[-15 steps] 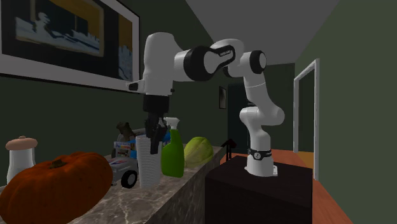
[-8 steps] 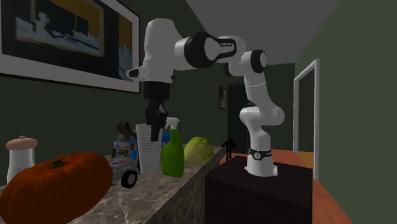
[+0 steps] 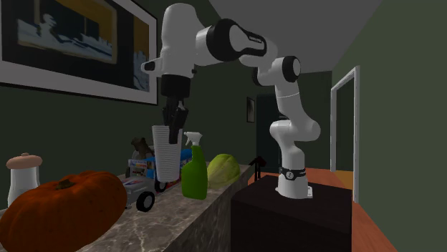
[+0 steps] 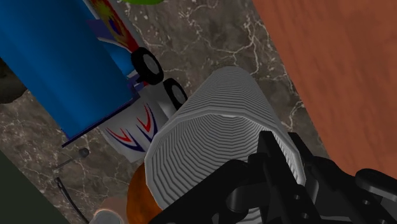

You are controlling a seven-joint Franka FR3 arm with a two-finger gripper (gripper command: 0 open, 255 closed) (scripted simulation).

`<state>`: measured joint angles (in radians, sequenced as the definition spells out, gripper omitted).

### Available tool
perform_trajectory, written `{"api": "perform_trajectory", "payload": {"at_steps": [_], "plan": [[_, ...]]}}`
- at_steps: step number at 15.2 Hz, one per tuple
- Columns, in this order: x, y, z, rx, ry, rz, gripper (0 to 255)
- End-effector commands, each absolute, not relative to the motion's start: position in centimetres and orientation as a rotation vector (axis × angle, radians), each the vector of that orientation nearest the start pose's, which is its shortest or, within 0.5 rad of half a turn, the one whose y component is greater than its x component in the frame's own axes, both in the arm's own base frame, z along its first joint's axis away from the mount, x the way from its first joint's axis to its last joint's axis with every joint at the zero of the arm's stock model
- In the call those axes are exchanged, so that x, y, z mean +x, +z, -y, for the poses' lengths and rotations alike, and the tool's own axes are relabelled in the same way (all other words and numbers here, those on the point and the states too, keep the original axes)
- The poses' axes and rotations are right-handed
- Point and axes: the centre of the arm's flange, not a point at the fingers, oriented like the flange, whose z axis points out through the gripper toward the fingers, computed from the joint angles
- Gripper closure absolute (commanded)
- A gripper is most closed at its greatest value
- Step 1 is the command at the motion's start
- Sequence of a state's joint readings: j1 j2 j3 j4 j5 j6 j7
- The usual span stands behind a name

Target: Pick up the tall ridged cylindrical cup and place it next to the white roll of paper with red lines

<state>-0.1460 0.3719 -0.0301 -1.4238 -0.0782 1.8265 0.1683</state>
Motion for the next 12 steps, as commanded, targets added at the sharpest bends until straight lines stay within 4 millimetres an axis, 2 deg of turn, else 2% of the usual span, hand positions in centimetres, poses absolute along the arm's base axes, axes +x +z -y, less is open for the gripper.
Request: {"api": "perform_trajectory", "payload": {"at_steps": [1, 12], "plan": [[66.3, 49.9, 12.2, -3.186, -0.049, -0.52, 255], [66.3, 55.7, 12.2, -3.186, -0.049, -0.52, 255]]}}
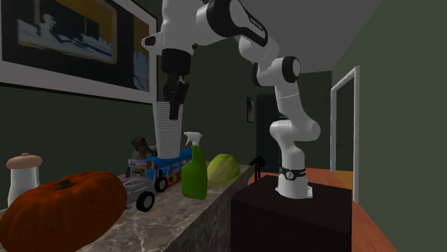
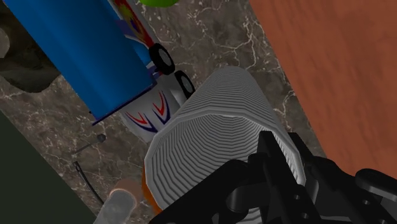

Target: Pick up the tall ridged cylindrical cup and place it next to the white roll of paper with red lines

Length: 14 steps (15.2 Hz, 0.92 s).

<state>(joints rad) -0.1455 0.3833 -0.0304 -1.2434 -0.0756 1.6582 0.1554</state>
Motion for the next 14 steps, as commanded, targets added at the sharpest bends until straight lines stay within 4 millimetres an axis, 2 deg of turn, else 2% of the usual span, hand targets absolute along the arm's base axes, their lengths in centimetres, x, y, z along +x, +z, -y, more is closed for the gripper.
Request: {"api": "perform_trajectory", "payload": {"at_steps": [1, 8, 14], "plan": [[66.3, 56.3, 12.2, -3.186, -0.049, -0.52, 255], [66.3, 59.8, 12.2, -3.186, -0.049, -0.52, 255], [60.3, 59.8, 17.3, -3.186, -0.049, -0.52, 255]]}}
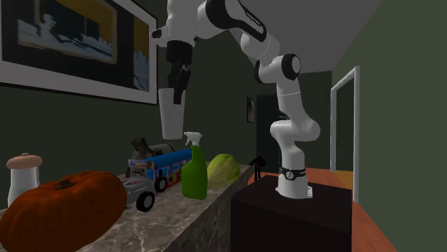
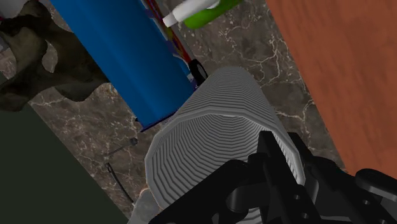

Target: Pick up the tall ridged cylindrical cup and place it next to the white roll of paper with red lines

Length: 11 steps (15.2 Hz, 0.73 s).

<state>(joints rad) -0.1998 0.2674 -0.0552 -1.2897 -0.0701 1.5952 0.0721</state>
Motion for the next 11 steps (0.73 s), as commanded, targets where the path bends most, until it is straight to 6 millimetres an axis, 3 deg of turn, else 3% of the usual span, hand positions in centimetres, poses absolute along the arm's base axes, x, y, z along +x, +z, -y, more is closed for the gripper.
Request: {"api": "perform_trajectory", "payload": {"at_steps": [1, 11], "plan": [[59.3, 59.8, 18.2, -3.186, -0.049, -0.52, 255], [49.3, 59.9, 26.7, -3.186, -0.049, -0.52, 255]]}}
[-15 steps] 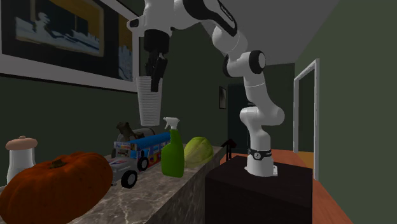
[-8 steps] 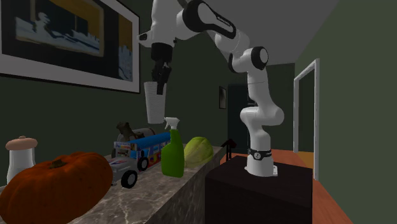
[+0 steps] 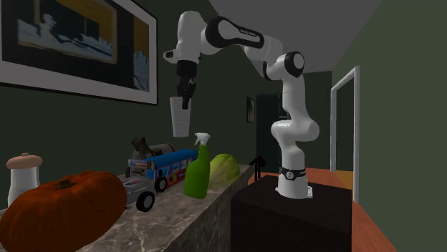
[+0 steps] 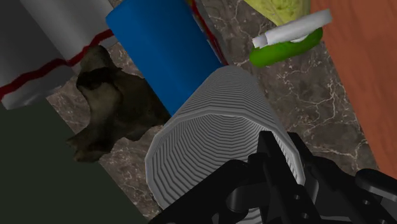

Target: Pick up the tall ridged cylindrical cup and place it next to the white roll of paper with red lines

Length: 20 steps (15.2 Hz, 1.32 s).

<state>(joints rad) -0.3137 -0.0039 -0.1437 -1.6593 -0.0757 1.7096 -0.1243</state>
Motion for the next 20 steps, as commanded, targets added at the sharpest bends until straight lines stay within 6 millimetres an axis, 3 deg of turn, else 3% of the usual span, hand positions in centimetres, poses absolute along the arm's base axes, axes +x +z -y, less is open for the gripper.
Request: {"api": "perform_trajectory", "payload": {"at_steps": [1, 20], "plan": [[48.3, 59.9, 27.6, -3.186, -0.049, -0.52, 255], [29.2, 60.0, 43.8, -3.186, -0.049, -0.52, 255]]}}
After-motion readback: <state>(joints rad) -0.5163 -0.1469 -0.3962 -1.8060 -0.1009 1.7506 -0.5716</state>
